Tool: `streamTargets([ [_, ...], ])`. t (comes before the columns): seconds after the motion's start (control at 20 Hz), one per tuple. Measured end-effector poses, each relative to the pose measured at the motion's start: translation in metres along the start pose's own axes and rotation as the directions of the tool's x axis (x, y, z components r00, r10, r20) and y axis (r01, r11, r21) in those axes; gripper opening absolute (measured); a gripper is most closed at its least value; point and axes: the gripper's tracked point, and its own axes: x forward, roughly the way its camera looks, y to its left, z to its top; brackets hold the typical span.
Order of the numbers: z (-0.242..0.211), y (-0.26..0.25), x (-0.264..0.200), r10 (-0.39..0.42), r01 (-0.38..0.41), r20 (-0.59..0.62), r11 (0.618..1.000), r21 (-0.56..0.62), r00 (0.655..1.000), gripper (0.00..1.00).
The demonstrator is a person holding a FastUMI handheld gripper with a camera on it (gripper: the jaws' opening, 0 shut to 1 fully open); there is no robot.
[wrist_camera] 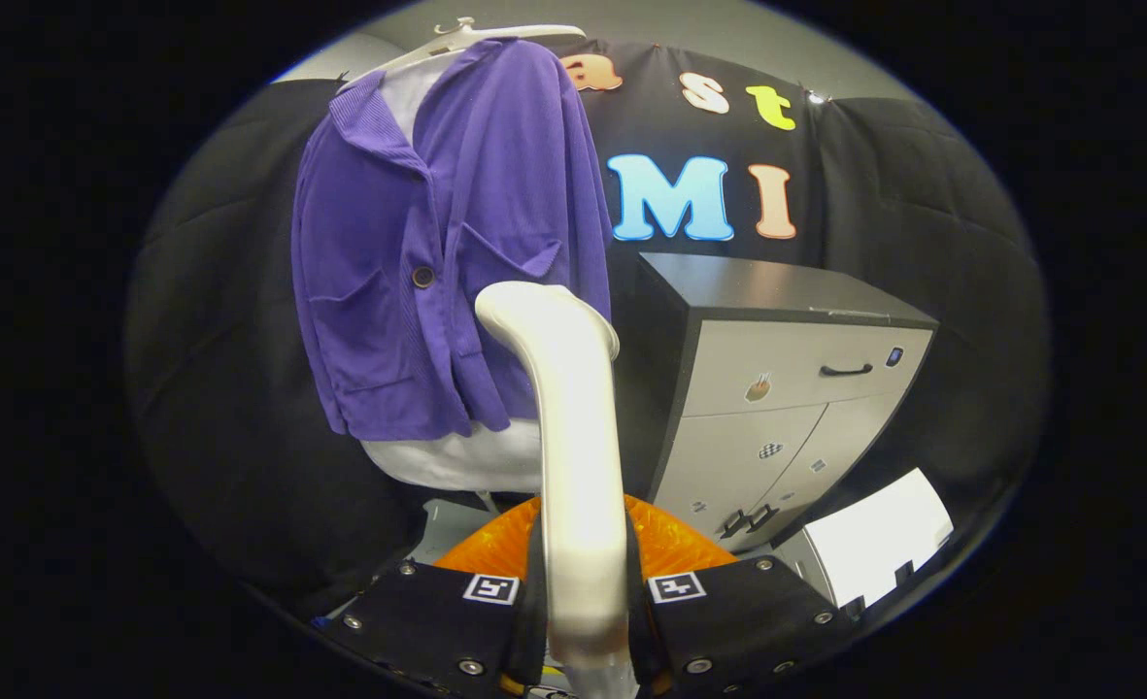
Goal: Iron the clothes twice with a garment steamer, once on the left side and once on the right side.
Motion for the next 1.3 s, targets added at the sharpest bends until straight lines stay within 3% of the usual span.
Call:
streamTargets([
  [0.3, 0.07, 0.037, -0.041, 0.08, -0.079, 0.138, 0.997, -0.012, 0.987, 0.34],
  [0.6, 0.147, 0.088, -0.071, 0.152, -0.144, 0.288, 0.988, -0.047, 0.945, 0.34],
  [0.95, 0.237, 0.145, -0.087, 0.194, -0.175, 0.448, 0.981, -0.083, 0.873, 0.34],
  [1.2, 0.295, 0.179, -0.096, 0.181, -0.134, 0.577, 0.983, -0.123, 0.796, 0.33],
  [1.3, 0.304, 0.19, -0.094, 0.174, -0.106, 0.6, 0.983, -0.147, 0.781, 0.33],
])
